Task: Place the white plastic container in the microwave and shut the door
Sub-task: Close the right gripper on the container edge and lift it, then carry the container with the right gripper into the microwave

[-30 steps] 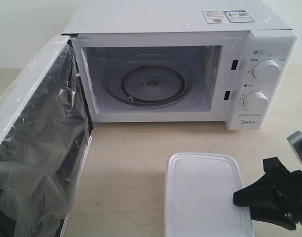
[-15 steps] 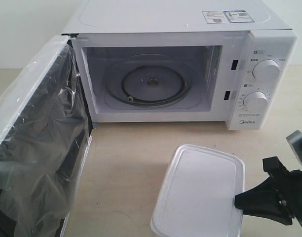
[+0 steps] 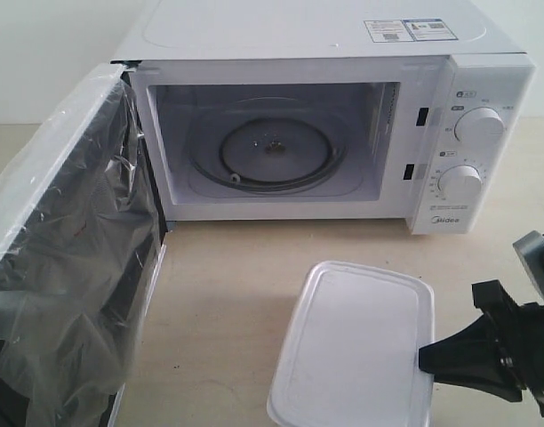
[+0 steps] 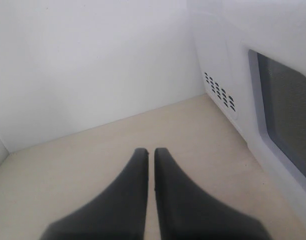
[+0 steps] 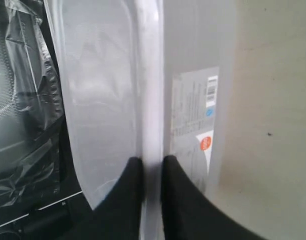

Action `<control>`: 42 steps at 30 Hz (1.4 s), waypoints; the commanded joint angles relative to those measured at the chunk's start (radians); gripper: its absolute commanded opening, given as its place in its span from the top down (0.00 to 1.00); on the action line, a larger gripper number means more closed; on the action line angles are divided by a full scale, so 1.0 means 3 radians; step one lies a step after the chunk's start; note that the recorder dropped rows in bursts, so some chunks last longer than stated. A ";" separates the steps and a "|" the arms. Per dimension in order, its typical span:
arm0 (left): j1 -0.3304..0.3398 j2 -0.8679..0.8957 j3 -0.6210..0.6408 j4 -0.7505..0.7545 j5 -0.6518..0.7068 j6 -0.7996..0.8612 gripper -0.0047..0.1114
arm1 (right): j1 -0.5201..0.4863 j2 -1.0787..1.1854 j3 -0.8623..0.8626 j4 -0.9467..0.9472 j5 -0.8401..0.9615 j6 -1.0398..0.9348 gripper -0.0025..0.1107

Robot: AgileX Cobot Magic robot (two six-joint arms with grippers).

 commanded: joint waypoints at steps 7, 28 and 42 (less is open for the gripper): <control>0.0012 -0.0012 0.0013 -0.0007 -0.0024 -0.0048 0.92 | 0.0004 -0.0340 0.0011 0.0335 0.0349 -0.0178 0.98; 0.0012 -0.0012 0.0013 -0.0007 -0.0024 -0.0048 0.92 | 0.1013 -0.0548 -0.0320 0.1122 -0.0420 -0.0463 0.98; 0.0012 -0.0012 0.0013 -0.0007 -0.0024 -0.0048 0.92 | 0.1336 -0.0645 -0.0427 0.1122 -0.0758 -0.0476 0.98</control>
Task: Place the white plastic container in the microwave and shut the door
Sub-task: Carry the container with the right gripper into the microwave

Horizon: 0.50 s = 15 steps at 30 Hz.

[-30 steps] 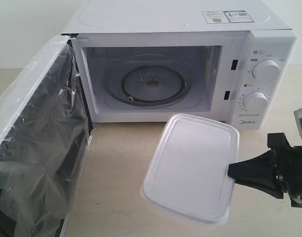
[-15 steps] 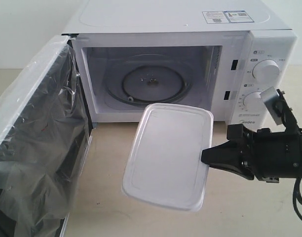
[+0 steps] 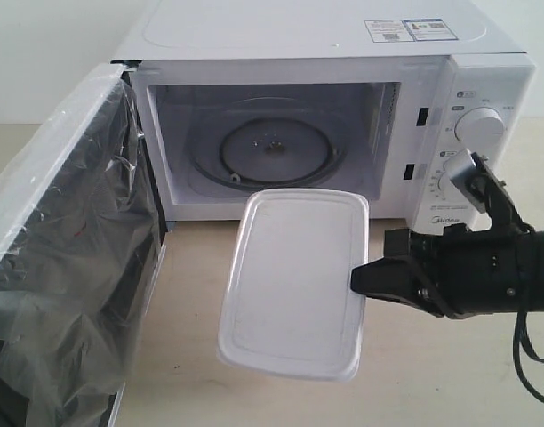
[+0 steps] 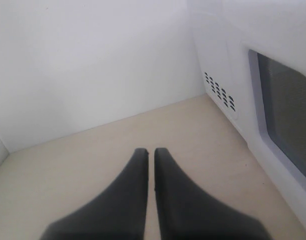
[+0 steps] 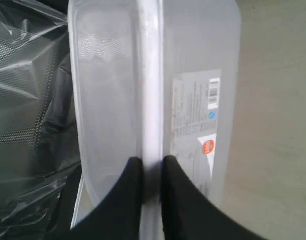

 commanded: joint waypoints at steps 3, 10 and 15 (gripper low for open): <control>0.0012 -0.0012 0.0013 -0.0007 -0.0024 -0.0048 0.92 | 0.0034 -0.0094 -0.0080 0.0037 0.0176 -0.0020 0.98; 0.0012 -0.0012 0.0013 -0.0007 -0.0024 -0.0048 0.92 | 0.0034 -0.0103 -0.0159 0.0037 0.0112 0.0076 0.98; 0.0012 -0.0012 0.0013 -0.0007 -0.0024 -0.0048 0.92 | 0.0171 -0.0102 -0.0220 0.0037 -0.0054 0.0246 0.98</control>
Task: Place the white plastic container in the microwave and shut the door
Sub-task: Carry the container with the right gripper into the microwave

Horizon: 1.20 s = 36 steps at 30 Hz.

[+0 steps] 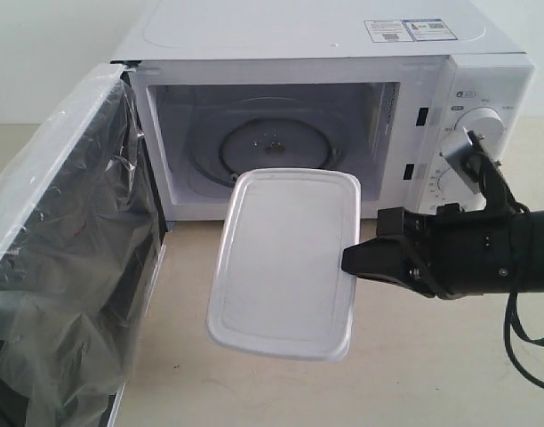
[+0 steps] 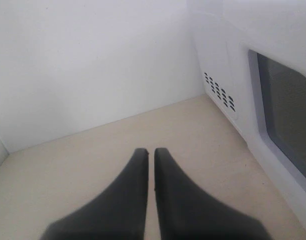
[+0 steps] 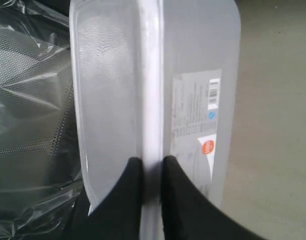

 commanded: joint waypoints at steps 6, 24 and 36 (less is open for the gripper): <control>0.0012 -0.0012 0.0013 -0.0007 -0.0024 -0.0048 0.92 | 0.0100 -0.0038 -0.0304 -0.0055 -0.0062 0.0686 0.98; 0.0012 -0.0012 0.0013 -0.0007 -0.0024 -0.0048 0.92 | 0.0125 -0.0233 -0.0587 -0.0882 -0.0798 0.1241 0.98; 0.0012 -0.0012 0.0013 -0.0007 -0.0024 -0.0048 0.92 | 0.0653 -0.0342 -0.0587 -0.1242 -0.1598 0.2257 0.98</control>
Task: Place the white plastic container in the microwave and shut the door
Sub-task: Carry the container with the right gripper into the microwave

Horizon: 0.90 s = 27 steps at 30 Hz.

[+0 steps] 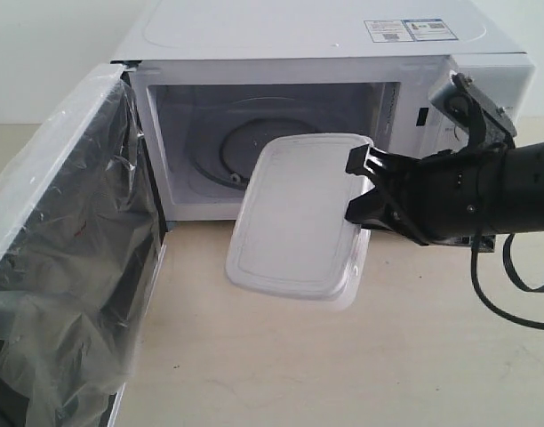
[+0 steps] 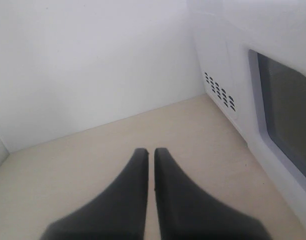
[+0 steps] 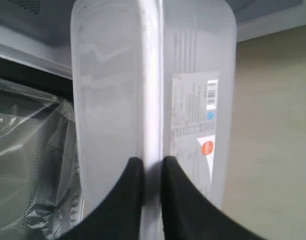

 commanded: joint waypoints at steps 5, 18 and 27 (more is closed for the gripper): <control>0.0012 -0.0012 0.0013 -0.0007 -0.0024 -0.0048 0.92 | 0.0236 -0.0117 -0.0018 -0.0508 -0.0597 0.0882 0.98; 0.0012 -0.0012 0.0013 -0.0007 -0.0024 -0.0048 0.92 | 0.0799 -0.0120 0.0114 -0.3629 -0.1759 0.4563 0.98; 0.0012 -0.0012 0.0013 -0.0007 -0.0024 -0.0048 0.92 | 0.0873 0.0474 0.0615 -0.4482 -0.3672 0.6506 0.98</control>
